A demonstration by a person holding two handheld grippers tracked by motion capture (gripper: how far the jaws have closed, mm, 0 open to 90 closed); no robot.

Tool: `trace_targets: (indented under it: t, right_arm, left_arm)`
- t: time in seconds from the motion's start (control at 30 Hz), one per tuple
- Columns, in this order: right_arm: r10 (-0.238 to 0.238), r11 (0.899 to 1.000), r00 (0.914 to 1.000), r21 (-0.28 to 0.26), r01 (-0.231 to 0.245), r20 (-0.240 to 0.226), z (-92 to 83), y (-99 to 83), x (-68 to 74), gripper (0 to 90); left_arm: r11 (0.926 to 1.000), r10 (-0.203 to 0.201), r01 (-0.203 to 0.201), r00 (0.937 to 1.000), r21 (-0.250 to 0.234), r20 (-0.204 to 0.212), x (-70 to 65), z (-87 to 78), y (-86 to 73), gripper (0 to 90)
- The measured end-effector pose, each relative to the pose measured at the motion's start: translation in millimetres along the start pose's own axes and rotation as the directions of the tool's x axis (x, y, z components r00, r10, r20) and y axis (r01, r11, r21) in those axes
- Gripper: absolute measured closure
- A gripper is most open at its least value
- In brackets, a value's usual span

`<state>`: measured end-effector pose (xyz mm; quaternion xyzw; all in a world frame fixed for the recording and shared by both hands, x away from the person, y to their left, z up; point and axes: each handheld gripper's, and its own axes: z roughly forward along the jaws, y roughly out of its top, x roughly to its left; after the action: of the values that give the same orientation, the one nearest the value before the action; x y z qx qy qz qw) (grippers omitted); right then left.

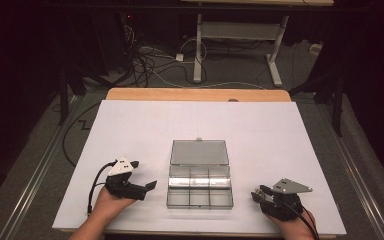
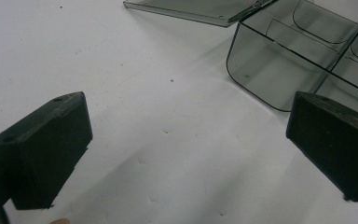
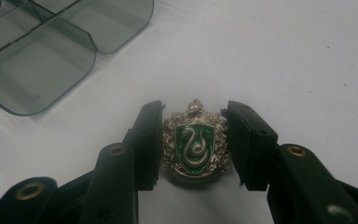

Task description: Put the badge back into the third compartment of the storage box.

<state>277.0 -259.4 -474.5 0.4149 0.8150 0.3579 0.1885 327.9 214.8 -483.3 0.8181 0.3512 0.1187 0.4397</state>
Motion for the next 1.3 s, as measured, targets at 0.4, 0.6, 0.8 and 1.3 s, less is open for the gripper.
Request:
trace_targets:
  t: [0.4,0.6,0.8,1.3]
  right_arm:
    - [-0.023,1.0,0.9992,-0.018,0.023,-0.032,5.5,8.1,8.0,58.9]
    - [-0.044,0.999,0.9979,-0.019,0.043,-0.047,8.4,11.7,15.7,58.9]
    - [-0.051,0.999,0.9972,-0.02,0.05,-0.054,10.3,12.6,18.2,58.9]
    - [-0.042,0.998,0.9977,-0.044,0.04,-0.053,4.6,15.2,15.5,58.9]
  left_arm:
    - [1.0,-0.006,0.006,1.0,-0.005,0.003,0.0,-0.1,-0.1,0.1]
    - [1.0,0.0,0.0,1.0,0.0,0.003,0.1,-0.1,0.0,0.1]
    - [1.0,0.0,0.0,1.0,0.001,0.004,0.2,0.0,0.0,0.1]
    - [1.0,-0.006,0.006,1.0,-0.003,0.005,0.5,0.0,-0.2,0.1]
